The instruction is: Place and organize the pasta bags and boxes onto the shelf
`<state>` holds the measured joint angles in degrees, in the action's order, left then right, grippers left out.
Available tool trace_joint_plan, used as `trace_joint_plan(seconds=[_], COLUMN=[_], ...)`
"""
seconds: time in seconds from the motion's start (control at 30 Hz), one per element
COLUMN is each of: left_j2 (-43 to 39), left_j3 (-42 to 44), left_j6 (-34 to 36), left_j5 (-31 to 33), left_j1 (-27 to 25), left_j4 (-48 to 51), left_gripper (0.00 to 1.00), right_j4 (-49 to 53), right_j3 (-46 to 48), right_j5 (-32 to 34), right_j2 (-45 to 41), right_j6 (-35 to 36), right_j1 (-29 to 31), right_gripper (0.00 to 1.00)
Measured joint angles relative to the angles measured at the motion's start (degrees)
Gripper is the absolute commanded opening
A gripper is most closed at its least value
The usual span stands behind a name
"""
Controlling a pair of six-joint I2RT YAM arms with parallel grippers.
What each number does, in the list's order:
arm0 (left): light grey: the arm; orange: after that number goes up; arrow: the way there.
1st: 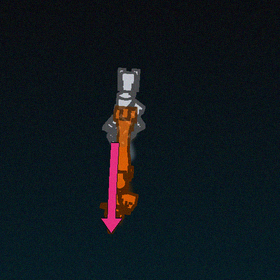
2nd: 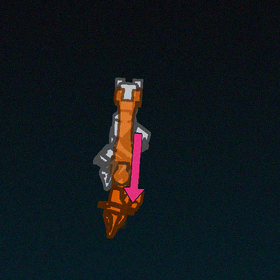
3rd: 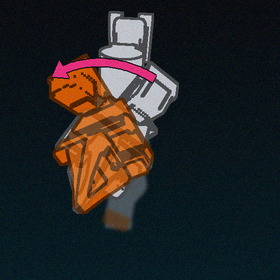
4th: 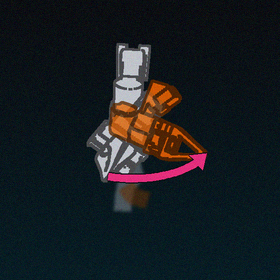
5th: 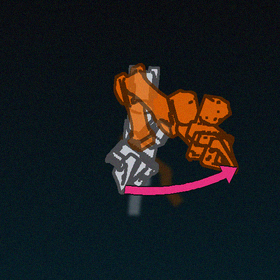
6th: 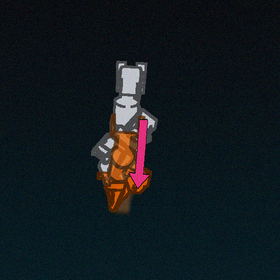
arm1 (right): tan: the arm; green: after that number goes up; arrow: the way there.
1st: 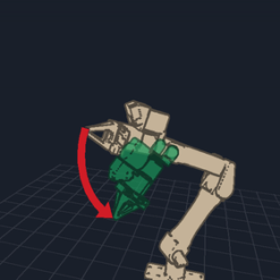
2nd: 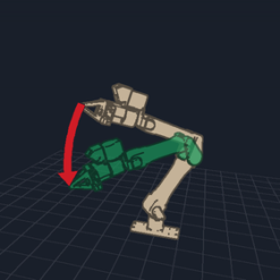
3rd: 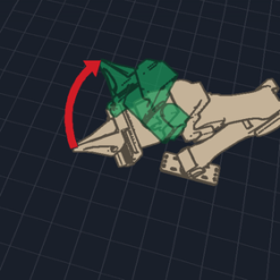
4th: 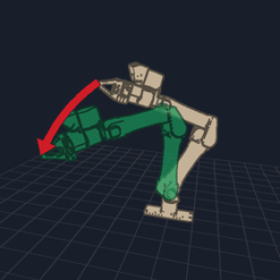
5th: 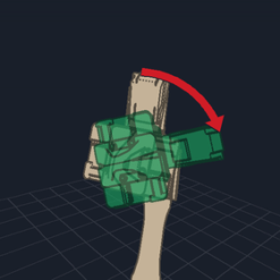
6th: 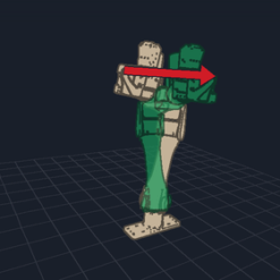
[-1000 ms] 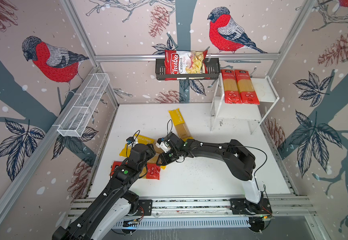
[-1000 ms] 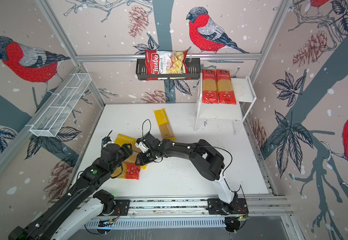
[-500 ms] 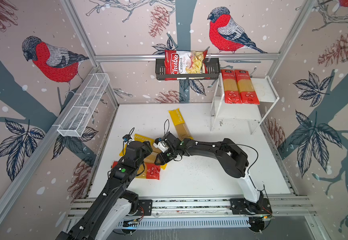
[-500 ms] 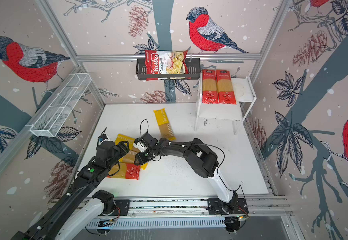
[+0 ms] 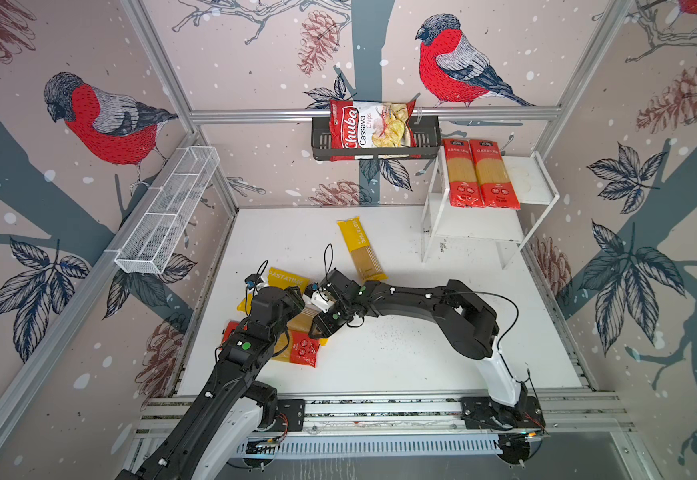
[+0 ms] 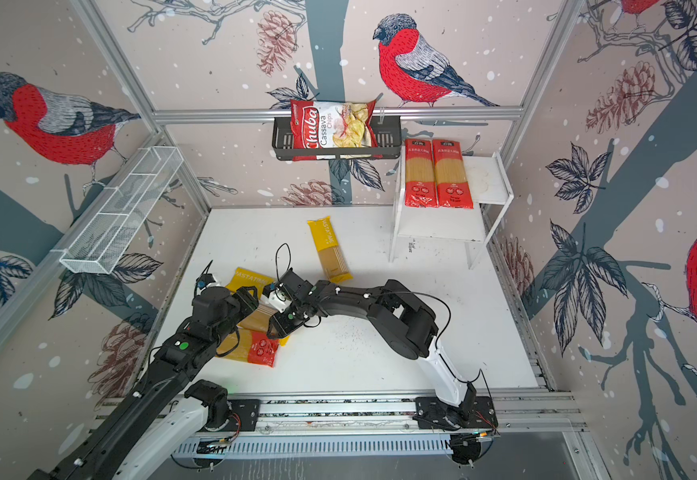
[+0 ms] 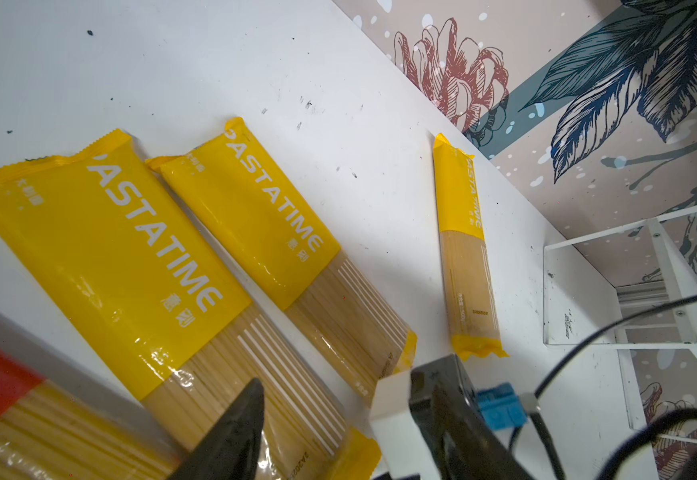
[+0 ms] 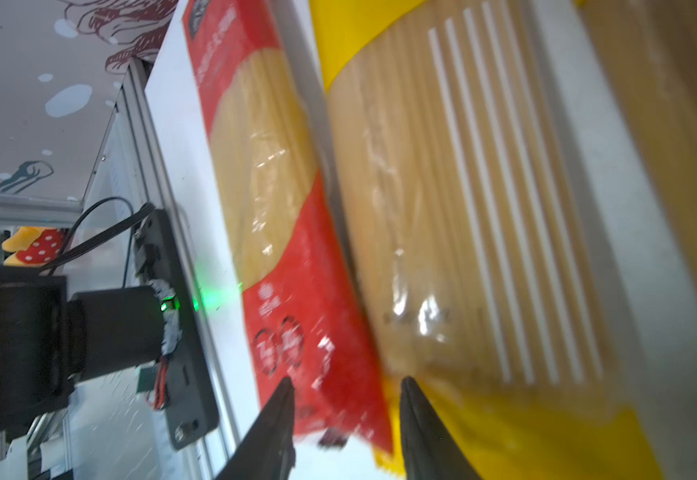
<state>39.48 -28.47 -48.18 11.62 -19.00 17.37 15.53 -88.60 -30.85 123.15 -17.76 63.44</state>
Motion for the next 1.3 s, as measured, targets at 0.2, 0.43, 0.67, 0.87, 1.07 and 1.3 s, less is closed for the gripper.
trace_joint_plan(seconds=[0.2,0.43,0.67,0.87,1.07,1.3], left_j2=[0.9,1.0,1.4,1.5,2.0,2.3], left_j3=[-0.3,-0.1,0.1,0.4,0.4,0.3], left_j6=[0.0,0.0,0.1,0.1,0.1,0.1], left_j5=[0.0,0.0,0.0,-0.2,0.0,0.0], left_j1=[0.0,0.0,0.0,0.0,0.0,0.0], left_j4=[-0.1,-0.4,-0.4,-0.8,-1.5,-1.8], left_gripper=[0.63,0.63,0.63,0.63,0.63,0.63], right_j4=[0.1,-0.2,2.0,3.1,1.8,4.3], right_j3=[1.7,1.2,-0.8,-3.6,-3.6,-4.1], right_j5=[-0.7,0.1,2.6,7.1,7.1,6.5], right_j2=[-0.5,2.1,1.5,3.6,4.4,3.3], right_j6=[0.9,0.9,1.3,2.8,4.1,4.1], right_j1=[1.6,3.3,2.3,3.9,4.5,4.6], right_gripper=[0.48,0.48,0.52,0.51,0.37,0.11])
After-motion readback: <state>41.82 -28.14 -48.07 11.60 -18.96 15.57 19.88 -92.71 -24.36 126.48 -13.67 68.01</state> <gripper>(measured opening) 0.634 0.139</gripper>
